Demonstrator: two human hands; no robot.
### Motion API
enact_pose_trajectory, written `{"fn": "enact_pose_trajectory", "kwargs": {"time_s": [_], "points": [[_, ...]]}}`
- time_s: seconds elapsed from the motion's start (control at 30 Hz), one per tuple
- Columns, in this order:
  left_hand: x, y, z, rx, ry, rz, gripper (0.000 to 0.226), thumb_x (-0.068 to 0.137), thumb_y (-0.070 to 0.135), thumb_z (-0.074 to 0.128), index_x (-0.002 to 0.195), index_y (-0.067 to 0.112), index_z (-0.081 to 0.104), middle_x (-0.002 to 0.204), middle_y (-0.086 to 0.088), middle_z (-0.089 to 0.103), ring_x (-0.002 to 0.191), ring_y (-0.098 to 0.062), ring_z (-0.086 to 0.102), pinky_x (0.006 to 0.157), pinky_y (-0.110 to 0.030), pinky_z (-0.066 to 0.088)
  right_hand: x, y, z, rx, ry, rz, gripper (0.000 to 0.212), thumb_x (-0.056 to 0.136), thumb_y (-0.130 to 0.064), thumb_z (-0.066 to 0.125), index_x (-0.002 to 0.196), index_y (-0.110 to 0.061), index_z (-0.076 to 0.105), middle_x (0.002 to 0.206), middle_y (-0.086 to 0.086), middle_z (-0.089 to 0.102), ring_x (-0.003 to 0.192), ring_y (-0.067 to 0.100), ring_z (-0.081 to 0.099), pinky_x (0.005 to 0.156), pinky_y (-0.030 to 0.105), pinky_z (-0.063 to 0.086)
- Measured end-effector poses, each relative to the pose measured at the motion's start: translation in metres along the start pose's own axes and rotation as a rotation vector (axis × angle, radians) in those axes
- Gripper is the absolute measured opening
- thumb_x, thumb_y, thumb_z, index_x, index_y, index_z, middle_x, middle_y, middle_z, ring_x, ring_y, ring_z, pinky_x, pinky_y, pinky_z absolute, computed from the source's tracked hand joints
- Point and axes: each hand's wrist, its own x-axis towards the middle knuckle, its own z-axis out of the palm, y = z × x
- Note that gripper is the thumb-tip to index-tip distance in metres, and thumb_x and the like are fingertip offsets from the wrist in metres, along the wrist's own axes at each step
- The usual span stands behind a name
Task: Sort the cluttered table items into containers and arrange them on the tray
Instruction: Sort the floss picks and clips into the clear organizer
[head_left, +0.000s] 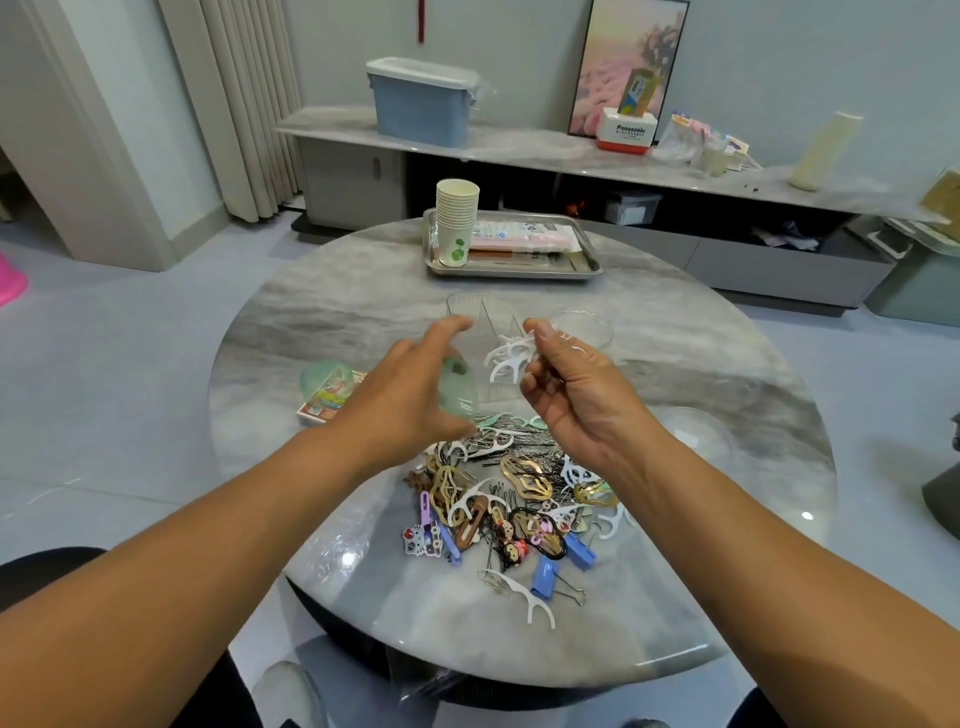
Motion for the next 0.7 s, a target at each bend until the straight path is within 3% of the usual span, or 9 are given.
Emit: {"fn": "enact_pose_trajectory", "kwargs": {"time_s": [0.1,0.17,0.33,0.47,0.57,0.7], "points": [[0.000,-0.005,-0.002,-0.149,-0.050,-0.030,0.081,0.065,0.043,0.093,0.130,0.044,0.046,0.120,0.021,0.052,0.112,0.000,0.049,0.089,-0.022,0.044,-0.001,0.003,0.000,-0.009,0.001,0.007,0.037,0.068,-0.020,0.082,0.100,-0.003,0.073,0.067,0.002,0.060,0.057,0.008,0.058,0.060,0.021,0.058],[-0.001,-0.005,-0.002,-0.171,-0.104,-0.025,0.074,0.066,0.044,0.092,0.127,0.046,0.050,0.120,0.022,0.049,0.111,0.002,0.049,0.087,-0.015,0.042,-0.002,0.002,0.001,-0.013,0.007,0.013,0.040,0.067,-0.021,0.083,0.100,-0.003,0.072,0.067,0.002,0.060,0.057,0.007,0.058,0.060,0.021,0.058],[-0.003,0.002,-0.001,-0.417,-0.140,-0.076,0.075,0.064,0.034,0.095,0.129,0.040,0.056,0.120,0.016,0.063,0.107,-0.002,0.063,0.094,-0.028,0.056,-0.003,0.003,0.002,-0.055,0.006,0.040,0.038,0.069,-0.024,0.081,0.101,-0.007,0.072,0.067,0.000,0.061,0.058,0.006,0.057,0.059,0.020,0.054],[-0.004,0.005,0.003,-0.609,-0.188,-0.144,0.076,0.062,0.028,0.098,0.127,0.032,0.059,0.111,0.005,0.073,0.102,-0.013,0.071,0.095,-0.039,0.058,-0.005,0.006,0.005,-0.229,-0.017,0.023,0.027,0.069,-0.035,0.079,0.092,-0.021,0.078,0.065,-0.009,0.064,0.062,0.003,0.052,0.063,0.021,0.037],[-0.004,0.007,0.005,-0.672,-0.191,-0.162,0.077,0.060,0.029,0.098,0.126,0.030,0.059,0.110,0.001,0.074,0.102,-0.016,0.072,0.094,-0.039,0.058,-0.006,0.008,0.005,-0.293,-0.043,0.020,0.019,0.069,-0.038,0.078,0.082,-0.025,0.082,0.064,-0.011,0.063,0.058,0.001,0.050,0.063,0.023,0.033],[-0.005,0.010,0.004,-0.716,-0.185,-0.138,0.075,0.060,0.031,0.098,0.125,0.034,0.060,0.108,0.008,0.073,0.098,-0.013,0.072,0.079,-0.026,0.060,-0.003,0.014,0.000,-0.308,-0.026,0.050,0.025,0.070,-0.037,0.079,0.089,-0.020,0.082,0.063,-0.007,0.060,0.058,0.005,0.047,0.062,0.024,0.038]]}}
